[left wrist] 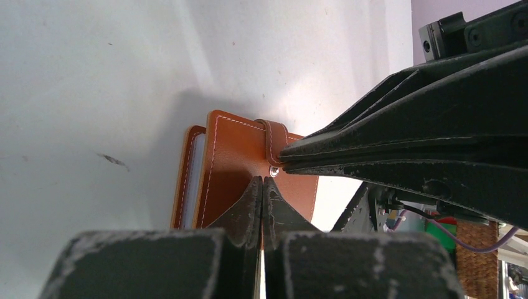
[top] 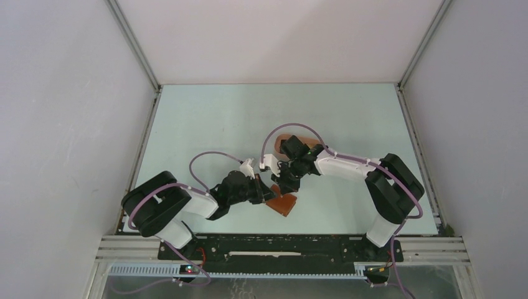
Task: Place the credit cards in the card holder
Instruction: Close the card holder at the center of the board.
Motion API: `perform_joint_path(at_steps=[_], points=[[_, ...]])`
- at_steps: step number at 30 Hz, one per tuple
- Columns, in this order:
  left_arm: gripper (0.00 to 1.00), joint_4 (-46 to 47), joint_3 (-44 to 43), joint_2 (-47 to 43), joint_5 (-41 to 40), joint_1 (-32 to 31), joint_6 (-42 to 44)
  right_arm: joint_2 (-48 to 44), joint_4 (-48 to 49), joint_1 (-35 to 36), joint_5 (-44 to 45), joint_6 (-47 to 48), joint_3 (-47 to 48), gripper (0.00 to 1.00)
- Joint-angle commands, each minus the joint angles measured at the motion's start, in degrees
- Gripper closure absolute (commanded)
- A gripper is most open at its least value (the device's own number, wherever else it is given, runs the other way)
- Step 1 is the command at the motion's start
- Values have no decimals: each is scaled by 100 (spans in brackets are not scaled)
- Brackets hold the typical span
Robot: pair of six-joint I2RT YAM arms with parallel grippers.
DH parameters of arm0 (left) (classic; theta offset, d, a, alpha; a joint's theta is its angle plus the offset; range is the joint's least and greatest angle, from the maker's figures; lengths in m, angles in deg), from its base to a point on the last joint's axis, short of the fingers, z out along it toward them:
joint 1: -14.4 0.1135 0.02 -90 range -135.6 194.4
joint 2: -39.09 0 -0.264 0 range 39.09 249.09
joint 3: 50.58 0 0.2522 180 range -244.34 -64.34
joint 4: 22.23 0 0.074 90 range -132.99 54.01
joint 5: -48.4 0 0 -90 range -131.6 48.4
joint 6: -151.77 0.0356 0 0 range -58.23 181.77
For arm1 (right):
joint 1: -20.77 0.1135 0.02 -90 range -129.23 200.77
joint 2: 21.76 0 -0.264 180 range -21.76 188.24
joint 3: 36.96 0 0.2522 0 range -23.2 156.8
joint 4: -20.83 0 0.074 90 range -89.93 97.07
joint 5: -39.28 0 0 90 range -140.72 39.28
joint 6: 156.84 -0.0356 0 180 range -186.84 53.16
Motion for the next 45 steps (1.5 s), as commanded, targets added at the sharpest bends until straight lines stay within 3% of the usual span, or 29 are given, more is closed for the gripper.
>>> perform_joint_path(at_steps=[1, 8, 18, 31, 37, 45], points=[[100, -490, 218, 58, -113, -36, 111, 90, -173, 142, -271, -122, 66, 91], [100, -491, 225, 76, -120, -38, 120, 235, -602, 49, -629, -25, 239, 77], [100, -491, 244, 77, -131, -39, 122, 117, -686, 36, -703, -65, 261, 69], [100, -477, 235, 103, -142, -35, 120, -299, -766, -328, -1435, -262, 352, 43], [100, -474, 245, 102, -139, -35, 111, -657, -825, -444, -1376, -174, 375, 40], [100, -476, 236, 139, -144, -36, 112, -499, -511, -223, -323, -294, 265, 42]])
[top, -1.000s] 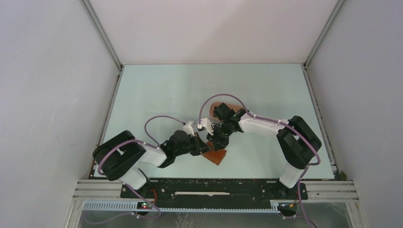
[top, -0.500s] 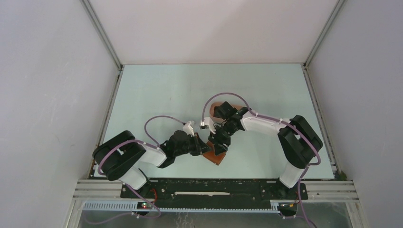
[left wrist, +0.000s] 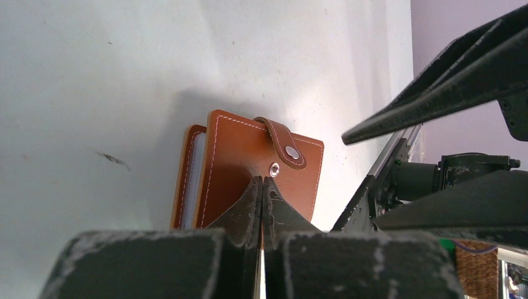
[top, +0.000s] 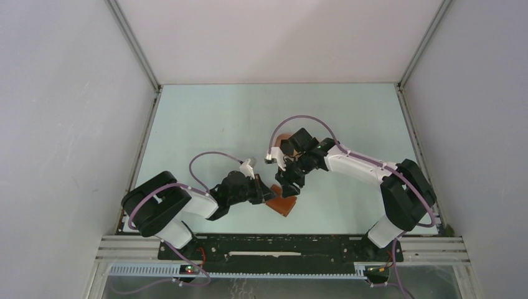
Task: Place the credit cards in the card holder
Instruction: Close the card holder at the center of the board.
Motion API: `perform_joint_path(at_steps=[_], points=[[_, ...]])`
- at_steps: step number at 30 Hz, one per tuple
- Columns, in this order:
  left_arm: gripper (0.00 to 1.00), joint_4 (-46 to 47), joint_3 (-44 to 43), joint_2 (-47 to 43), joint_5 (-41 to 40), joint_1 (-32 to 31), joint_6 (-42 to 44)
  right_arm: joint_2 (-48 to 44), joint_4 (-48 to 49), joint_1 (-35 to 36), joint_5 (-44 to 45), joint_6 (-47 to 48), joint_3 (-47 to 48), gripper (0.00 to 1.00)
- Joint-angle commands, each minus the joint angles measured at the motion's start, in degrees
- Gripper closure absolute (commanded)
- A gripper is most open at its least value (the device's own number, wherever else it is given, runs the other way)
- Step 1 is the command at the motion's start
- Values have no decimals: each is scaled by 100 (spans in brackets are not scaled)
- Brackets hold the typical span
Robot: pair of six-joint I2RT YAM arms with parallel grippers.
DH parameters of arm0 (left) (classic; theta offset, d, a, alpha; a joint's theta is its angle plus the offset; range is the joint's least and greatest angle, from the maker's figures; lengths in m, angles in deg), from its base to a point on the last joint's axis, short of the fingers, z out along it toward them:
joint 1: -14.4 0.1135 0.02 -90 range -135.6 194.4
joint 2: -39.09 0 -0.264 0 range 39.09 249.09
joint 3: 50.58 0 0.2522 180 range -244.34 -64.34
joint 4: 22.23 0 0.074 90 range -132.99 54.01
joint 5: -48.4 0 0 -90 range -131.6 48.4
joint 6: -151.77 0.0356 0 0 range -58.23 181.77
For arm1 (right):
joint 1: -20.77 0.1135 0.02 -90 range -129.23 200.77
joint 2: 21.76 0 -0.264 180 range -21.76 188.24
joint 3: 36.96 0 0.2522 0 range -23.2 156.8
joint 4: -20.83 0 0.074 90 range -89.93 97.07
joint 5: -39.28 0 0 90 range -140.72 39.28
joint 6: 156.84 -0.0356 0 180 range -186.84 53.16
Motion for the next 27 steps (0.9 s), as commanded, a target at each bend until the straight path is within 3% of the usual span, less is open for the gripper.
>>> perform_joint_path(at_steps=[1, 16, 20, 27], points=[[100, -507, 213, 144, -141, -38, 113, 99, 221, 198, 731, -85, 92, 42], [100, -454, 217, 174, -110, -36, 105, 450, 564, 503, 1504, -119, 34, 44], [100, -454, 194, 183, -93, -36, 109, 472, 592, 500, 1510, -132, 28, 52], [100, -454, 194, 208, -92, -36, 111, 444, 455, 496, 1289, -53, 93, 88]])
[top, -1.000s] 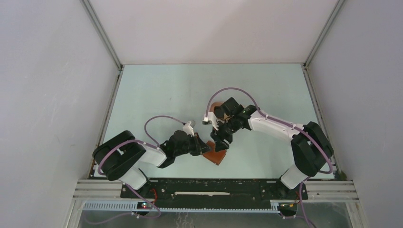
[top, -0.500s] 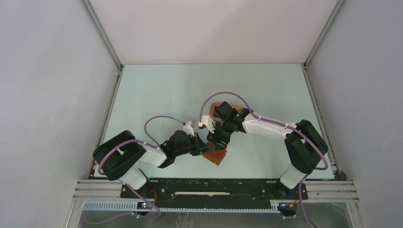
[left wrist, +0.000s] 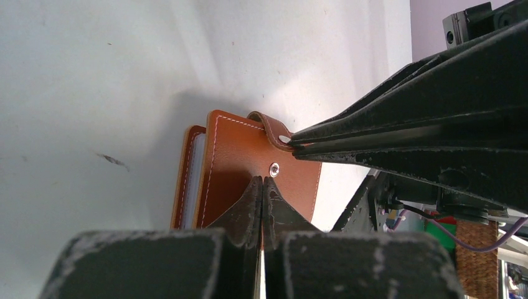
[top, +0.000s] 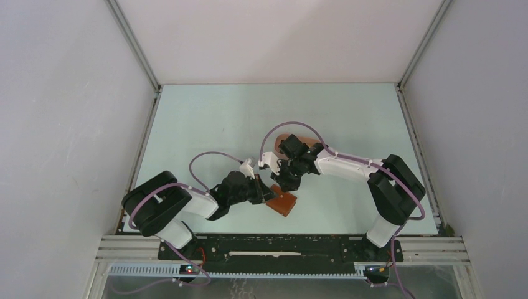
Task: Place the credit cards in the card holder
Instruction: Close the card holder at the center of the board.
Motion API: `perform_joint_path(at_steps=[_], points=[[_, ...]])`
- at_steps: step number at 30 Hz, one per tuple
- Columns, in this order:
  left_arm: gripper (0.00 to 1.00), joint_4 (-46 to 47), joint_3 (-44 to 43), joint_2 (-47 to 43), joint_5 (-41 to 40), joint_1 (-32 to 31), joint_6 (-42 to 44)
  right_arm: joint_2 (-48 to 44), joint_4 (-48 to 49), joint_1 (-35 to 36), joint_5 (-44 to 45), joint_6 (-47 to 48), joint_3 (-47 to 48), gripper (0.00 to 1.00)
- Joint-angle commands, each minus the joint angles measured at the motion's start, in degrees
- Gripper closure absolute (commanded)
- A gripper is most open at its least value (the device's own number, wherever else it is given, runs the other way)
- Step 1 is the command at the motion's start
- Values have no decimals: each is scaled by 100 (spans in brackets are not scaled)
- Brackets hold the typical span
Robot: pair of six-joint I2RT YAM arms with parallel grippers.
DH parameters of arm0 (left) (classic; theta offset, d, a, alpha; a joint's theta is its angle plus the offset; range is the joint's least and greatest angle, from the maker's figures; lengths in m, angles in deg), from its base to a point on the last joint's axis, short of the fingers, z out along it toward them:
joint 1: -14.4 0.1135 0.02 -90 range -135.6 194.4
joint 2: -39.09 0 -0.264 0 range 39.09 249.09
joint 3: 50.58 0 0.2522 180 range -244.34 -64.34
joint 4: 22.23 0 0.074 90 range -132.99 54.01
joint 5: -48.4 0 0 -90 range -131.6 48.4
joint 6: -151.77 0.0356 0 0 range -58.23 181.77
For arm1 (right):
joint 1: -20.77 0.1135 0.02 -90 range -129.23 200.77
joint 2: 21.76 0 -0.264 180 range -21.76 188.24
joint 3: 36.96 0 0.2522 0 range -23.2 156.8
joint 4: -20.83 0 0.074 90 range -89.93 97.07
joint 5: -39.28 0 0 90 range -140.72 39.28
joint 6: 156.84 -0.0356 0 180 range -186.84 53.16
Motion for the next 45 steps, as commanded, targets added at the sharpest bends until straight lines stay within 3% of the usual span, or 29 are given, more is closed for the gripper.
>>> perform_joint_path(at_steps=[1, 4, 10, 23, 45], points=[[100, -506, 195, 180, -102, -35, 113, -46, -27, 60, -183, 43, 95, 92], [100, -509, 189, 180, -90, -32, 113, -59, -62, 54, -224, 65, 91, 100], [100, -509, 205, 150, -106, -36, 105, -95, -21, 30, -168, -45, 93, 100], [100, -509, 211, 145, -124, -31, 76, -221, -148, -222, -918, -165, 105, 100], [100, -500, 254, 100, -128, -35, 78, 204, -266, 31, -684, -156, 195, 100]])
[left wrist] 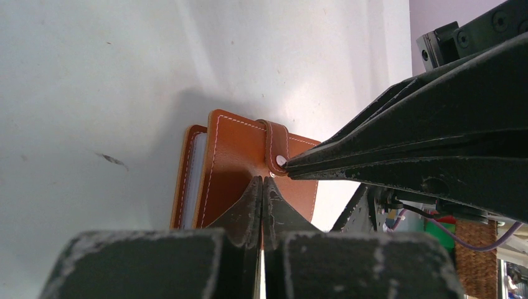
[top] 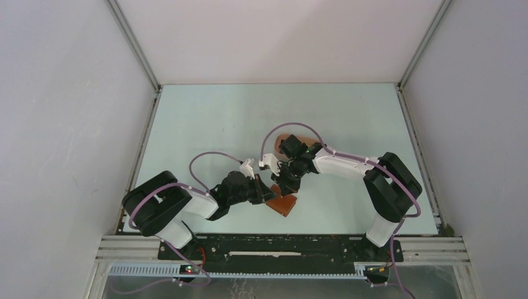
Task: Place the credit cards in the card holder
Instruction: Close the card holder at the center of the board.
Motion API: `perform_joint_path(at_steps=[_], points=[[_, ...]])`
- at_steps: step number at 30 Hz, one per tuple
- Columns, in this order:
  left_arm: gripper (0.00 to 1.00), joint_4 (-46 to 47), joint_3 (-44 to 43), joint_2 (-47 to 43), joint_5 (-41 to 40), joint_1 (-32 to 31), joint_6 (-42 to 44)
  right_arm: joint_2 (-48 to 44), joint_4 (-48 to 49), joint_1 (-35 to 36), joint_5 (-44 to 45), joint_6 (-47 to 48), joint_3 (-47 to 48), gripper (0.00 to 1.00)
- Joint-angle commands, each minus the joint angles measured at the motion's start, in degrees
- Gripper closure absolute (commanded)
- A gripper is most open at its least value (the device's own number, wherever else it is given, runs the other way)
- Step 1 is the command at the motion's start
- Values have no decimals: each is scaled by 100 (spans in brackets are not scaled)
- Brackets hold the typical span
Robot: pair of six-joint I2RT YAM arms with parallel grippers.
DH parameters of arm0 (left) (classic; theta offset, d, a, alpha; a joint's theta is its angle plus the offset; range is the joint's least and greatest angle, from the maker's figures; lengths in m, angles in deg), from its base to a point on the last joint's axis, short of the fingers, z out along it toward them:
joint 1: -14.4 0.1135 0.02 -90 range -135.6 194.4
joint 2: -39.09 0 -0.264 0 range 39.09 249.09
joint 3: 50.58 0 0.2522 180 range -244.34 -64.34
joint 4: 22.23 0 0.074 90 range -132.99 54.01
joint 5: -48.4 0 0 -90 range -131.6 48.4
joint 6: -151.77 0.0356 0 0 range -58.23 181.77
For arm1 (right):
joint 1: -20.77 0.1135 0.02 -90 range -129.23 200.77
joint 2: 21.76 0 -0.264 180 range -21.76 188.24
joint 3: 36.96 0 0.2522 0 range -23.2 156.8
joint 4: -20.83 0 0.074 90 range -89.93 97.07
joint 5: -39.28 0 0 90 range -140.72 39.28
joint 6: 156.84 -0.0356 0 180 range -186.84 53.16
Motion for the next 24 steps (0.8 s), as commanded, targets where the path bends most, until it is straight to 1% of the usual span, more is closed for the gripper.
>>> perform_joint_path(at_steps=[1, 13, 24], points=[[100, -526, 237, 98, -131, -36, 85, 14, -144, 110, -158, -66, 187, 100], [100, -535, 228, 90, -119, -31, 76, -32, -96, 228, -253, -159, 187, 100], [100, -535, 248, 60, -121, -33, 89, 288, -223, 330, -132, -126, 238, 100]])
